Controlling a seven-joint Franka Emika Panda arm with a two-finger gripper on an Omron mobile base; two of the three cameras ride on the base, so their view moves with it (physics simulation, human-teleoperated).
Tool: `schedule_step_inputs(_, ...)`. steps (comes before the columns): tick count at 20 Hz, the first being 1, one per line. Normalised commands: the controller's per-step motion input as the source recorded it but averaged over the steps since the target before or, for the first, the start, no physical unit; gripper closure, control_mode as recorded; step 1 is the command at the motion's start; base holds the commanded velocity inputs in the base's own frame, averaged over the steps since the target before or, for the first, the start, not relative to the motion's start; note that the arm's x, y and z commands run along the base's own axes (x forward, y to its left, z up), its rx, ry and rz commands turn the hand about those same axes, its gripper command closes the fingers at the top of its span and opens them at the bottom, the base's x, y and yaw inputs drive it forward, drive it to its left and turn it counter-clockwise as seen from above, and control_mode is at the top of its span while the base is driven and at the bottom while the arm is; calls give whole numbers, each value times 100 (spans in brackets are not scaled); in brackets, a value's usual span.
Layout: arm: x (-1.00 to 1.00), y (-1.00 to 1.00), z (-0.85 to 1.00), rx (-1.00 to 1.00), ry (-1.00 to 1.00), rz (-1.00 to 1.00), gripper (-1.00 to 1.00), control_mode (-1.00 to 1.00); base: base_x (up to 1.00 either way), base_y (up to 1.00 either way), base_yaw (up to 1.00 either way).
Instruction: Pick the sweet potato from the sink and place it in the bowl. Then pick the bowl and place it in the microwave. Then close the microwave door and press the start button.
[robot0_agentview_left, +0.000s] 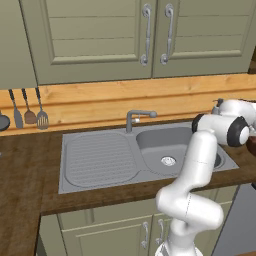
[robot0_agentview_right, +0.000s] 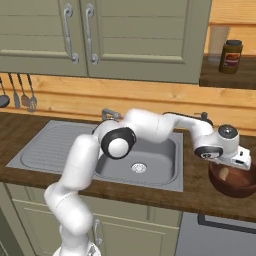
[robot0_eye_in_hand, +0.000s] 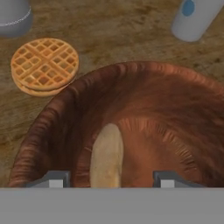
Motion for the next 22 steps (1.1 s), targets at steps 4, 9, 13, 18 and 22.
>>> schedule_step_inputs(4,0,0,-4,0,0,0,-100,-100,0,0,0)
schedule_step_inputs(9,-18,20,27,0,-1,0,-100,-100,0,0,0)
schedule_step_inputs(13,-20,42,36,0,0,0,-100,-100,0,0,0)
schedule_step_inputs(18,-5,33,5,0,8,1,-100,-100,0,0,0)
schedule_step_inputs(22,21,1,0,0,10,4,-100,-100,0,0,0)
